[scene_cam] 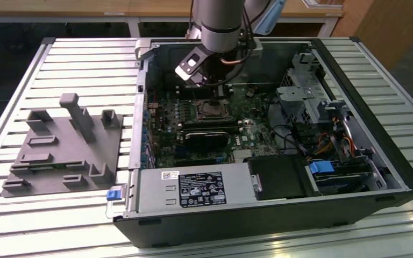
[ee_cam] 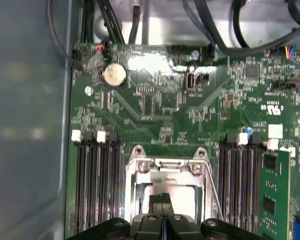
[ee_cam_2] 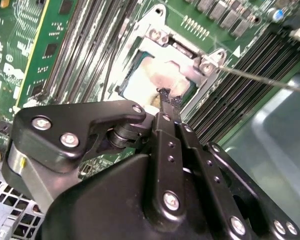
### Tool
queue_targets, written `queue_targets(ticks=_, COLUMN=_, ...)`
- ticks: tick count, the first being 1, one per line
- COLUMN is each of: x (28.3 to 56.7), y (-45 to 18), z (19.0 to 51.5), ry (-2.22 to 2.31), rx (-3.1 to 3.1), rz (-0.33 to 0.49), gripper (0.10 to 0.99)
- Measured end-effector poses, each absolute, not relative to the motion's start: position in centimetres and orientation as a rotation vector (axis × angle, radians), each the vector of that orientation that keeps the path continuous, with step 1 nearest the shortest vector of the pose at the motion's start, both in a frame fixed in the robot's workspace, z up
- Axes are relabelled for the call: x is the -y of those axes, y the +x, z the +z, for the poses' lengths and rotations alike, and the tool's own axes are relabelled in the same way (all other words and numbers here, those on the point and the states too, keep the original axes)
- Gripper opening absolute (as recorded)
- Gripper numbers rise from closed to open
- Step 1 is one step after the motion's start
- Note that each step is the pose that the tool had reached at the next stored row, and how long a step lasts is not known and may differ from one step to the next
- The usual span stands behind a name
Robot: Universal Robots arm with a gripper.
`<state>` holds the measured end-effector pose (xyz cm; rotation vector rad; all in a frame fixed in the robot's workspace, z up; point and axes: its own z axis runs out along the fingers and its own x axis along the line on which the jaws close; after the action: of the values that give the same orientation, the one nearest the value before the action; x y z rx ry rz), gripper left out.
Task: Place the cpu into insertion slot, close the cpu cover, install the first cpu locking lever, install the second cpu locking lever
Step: 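Close the cpu cover, then install the first cpu locking lever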
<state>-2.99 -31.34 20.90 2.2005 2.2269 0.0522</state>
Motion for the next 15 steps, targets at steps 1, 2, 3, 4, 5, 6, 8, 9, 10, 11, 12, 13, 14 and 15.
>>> queue_targets(ticks=1, x=31.34, y=-2.83, z=20.90, ry=2.200, rx=-2.227, rz=0.052, gripper=0.110)
queue_targets(ticks=2, x=31.34, y=-2.69, z=20.90, ry=2.200, rx=-2.227, rz=0.052, gripper=0.110)
queue_targets(ticks=3, x=31.34, y=-2.59, z=20.90, ry=2.200, rx=-2.227, rz=0.052, gripper=0.110)
queue_targets(ticks=4, x=31.34, y=-2.51, z=20.90, ry=2.200, rx=-2.227, rz=0.052, gripper=0.110)
queue_targets(ticks=5, x=31.34, y=-2.43, z=20.90, ry=2.200, rx=-2.227, rz=0.052, gripper=0.110)
queue_targets(ticks=6, x=31.34, y=-2.37, z=20.90, ry=2.200, rx=-2.227, rz=0.052, gripper=0.110)
queue_targets(ticks=8, x=31.34, y=-2.31, z=20.90, ry=2.201, rx=-2.227, rz=0.052, gripper=0.110)
queue_targets(ticks=9, x=31.34, y=-2.30, z=20.90, ry=2.201, rx=-2.227, rz=0.052, gripper=0.110)
queue_targets(ticks=10, x=31.34, y=-2.28, z=20.90, ry=2.201, rx=-2.227, rz=0.052, gripper=0.110)
queue_targets(ticks=11, x=31.34, y=-2.27, z=20.90, ry=2.200, rx=-2.227, rz=0.052, gripper=0.110)
queue_targets(ticks=12, x=31.34, y=-2.26, z=20.90, ry=2.201, rx=-2.227, rz=0.052, gripper=0.110)
queue_targets(ticks=13, x=31.34, y=-2.26, z=20.90, ry=2.201, rx=-2.227, rz=0.052, gripper=0.110)
queue_targets(ticks=14, x=31.34, y=-2.26, z=20.90, ry=2.201, rx=-2.227, rz=0.052, gripper=0.110)
queue_targets(ticks=15, x=31.33, y=-2.25, z=20.92, ry=2.200, rx=-2.227, rz=0.052, gripper=0.110)
